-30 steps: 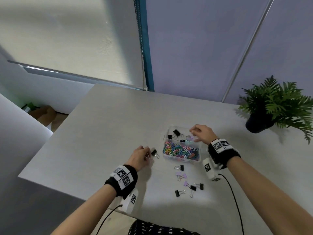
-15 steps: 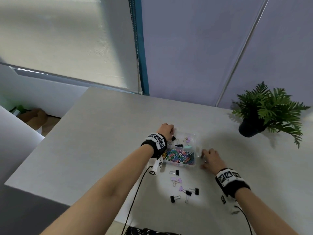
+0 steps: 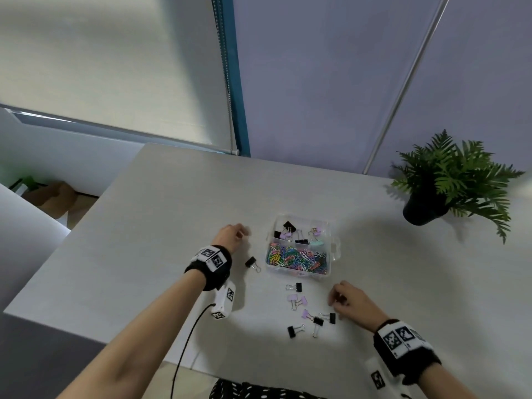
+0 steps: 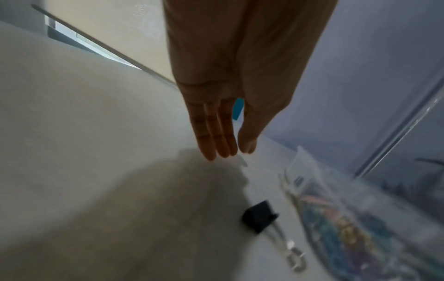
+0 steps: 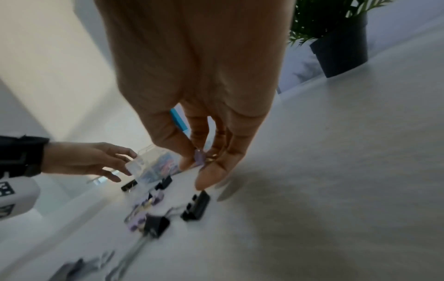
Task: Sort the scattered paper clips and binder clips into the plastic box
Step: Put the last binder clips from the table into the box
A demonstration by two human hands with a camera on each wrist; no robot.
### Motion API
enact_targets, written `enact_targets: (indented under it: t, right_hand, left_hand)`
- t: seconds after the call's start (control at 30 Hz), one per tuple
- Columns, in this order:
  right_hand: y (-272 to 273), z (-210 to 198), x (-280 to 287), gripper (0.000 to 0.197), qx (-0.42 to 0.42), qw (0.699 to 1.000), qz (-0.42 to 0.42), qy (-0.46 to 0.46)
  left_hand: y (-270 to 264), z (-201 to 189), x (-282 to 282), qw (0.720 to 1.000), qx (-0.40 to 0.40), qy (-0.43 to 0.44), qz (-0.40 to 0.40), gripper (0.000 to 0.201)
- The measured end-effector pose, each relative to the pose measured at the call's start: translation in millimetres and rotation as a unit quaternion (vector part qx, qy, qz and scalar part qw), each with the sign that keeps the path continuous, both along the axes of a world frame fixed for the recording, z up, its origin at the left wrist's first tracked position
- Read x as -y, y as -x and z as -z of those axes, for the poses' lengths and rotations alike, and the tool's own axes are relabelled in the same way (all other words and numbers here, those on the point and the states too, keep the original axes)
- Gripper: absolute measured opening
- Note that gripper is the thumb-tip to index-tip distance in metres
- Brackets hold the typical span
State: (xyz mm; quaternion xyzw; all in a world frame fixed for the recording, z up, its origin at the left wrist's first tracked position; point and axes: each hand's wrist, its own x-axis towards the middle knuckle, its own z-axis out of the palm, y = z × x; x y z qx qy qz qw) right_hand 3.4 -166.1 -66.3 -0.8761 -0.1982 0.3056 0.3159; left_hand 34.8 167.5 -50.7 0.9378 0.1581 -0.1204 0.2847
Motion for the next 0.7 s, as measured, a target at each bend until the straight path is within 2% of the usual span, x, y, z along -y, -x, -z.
enact_targets:
  t: [0.17, 0.27, 0.43, 0.57, 0.63, 0.7]
  right_hand:
    - [13, 14, 0, 0.026, 0.03, 0.996, -0.077, 0.026]
    - [16, 20, -2, 0.033, 0.056, 0.991, -0.104, 0.059]
    - [16, 19, -6, 0.03, 0.087, 0.983, -0.128, 0.095]
    - [20, 18, -2, 0.022, 0.104, 0.98, -0.15, 0.082]
    - [19, 13, 2, 0.026, 0.078, 0.989, -0.113, 0.055]
    - [11, 3, 6, 0.022, 0.002, 1.0, -0.011, 0.003]
  left_hand:
    - [27, 7, 6, 0.992, -0.07, 0.011, 0.108, 0.043]
    - [33, 11, 18, 0.984, -0.097, -0.05, 0.144, 0.057]
    - [40, 17, 29, 0.975, -0.045, -0.095, 0.194, 0.032]
    - [46, 14, 28, 0.971, -0.055, -0.104, 0.207, 0.029]
    - [54, 13, 30, 0.972, -0.046, -0.094, 0.21, 0.029]
    - [64, 12, 34, 0.974, -0.029, -0.056, 0.216, 0.025]
